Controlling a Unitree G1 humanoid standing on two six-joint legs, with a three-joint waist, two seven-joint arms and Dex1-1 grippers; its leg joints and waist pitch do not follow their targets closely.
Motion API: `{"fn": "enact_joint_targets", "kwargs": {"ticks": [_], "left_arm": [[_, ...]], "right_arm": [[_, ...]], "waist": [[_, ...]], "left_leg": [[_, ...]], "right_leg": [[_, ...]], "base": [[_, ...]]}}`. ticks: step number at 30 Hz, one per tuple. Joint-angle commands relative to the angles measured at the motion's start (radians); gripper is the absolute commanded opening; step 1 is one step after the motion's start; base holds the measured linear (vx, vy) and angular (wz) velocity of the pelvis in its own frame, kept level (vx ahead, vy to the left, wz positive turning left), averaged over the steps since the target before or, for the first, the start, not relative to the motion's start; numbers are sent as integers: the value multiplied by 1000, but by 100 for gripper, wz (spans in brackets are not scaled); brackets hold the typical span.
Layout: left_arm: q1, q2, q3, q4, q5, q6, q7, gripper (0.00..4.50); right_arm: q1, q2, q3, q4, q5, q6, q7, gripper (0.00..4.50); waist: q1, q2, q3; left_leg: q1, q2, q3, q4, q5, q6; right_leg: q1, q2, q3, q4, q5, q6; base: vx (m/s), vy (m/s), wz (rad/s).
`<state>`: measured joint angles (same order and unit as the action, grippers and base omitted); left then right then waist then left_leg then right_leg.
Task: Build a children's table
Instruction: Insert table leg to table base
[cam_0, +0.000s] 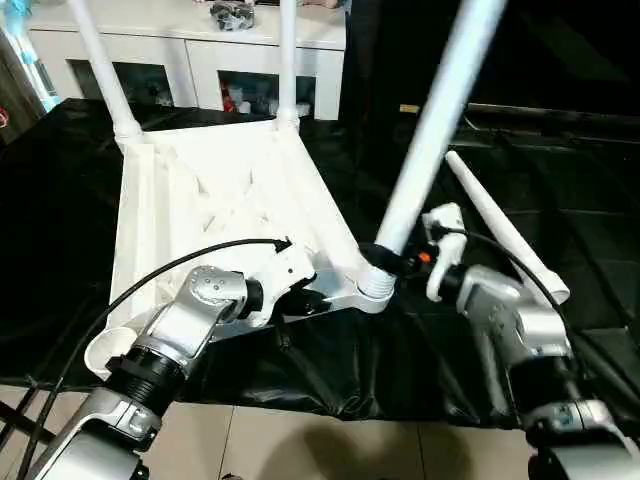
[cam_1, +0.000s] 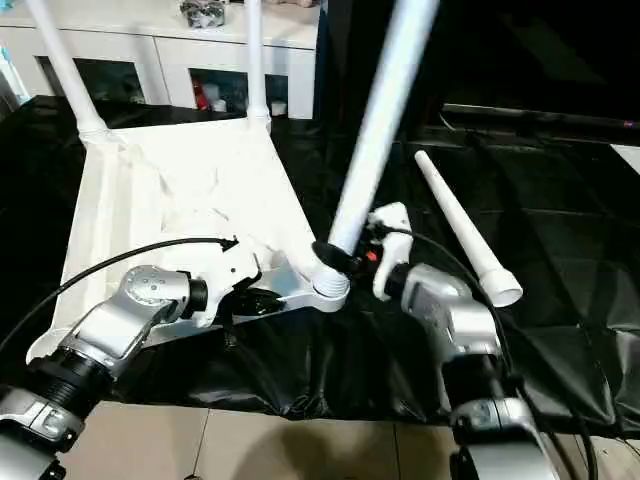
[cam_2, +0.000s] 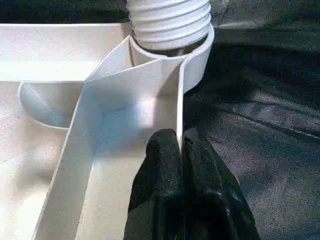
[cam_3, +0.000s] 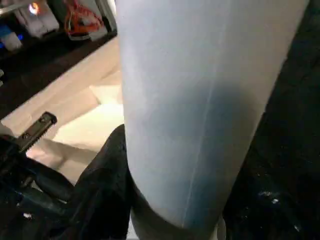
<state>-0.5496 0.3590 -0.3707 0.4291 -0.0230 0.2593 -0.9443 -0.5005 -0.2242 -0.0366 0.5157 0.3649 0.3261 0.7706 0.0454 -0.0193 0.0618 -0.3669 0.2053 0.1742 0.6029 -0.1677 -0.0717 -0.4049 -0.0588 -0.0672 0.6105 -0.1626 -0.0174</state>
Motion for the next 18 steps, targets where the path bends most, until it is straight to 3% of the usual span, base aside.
{"fn": "enact_joint_targets", "kwargs": {"ticks": [1, 5, 11, 12, 18], "left_arm": [[-15, 0, 50, 18, 7, -3, 56, 0], [-21, -3, 53, 30, 12, -7, 67, 0], [-29, -10, 53, 42, 17, -17, 74, 0], [-32, -9, 49, 44, 20, -24, 67, 0], [-32, -2, 34, 38, 29, -38, 44, 0]], "right_arm": [[71, -15, -23, 31, -27, -7, -39, 190], [122, -17, -23, -19, -29, -33, -41, 190], [174, -33, 42, -122, -90, -68, -47, 189], [169, -40, 74, -144, -119, -69, -51, 189], [104, -51, 136, -126, -151, -51, -24, 189]], "waist": [[2, 0, -67], [6, -2, -66], [8, -2, -65], [9, -2, -64], [5, -5, -62]], "left_leg": [[14, 19, -6, -71, -295, 2], [17, 19, -8, -73, -308, 5], [15, 17, -9, -75, -312, 4], [14, 17, -10, -75, -310, 4], [15, 15, -11, -73, -329, 6]], "right_leg": [[40, -73, 41, -98, -441, -140], [37, -74, 39, -105, -492, -116], [35, -73, 39, -107, -509, -101], [36, -73, 39, -107, -512, -98], [32, -74, 36, -113, -568, -78]], "base": [[0, 0, 0], [0, 0, 0], [0, 0, 0], [0, 0, 0], [0, 0, 0]]}}
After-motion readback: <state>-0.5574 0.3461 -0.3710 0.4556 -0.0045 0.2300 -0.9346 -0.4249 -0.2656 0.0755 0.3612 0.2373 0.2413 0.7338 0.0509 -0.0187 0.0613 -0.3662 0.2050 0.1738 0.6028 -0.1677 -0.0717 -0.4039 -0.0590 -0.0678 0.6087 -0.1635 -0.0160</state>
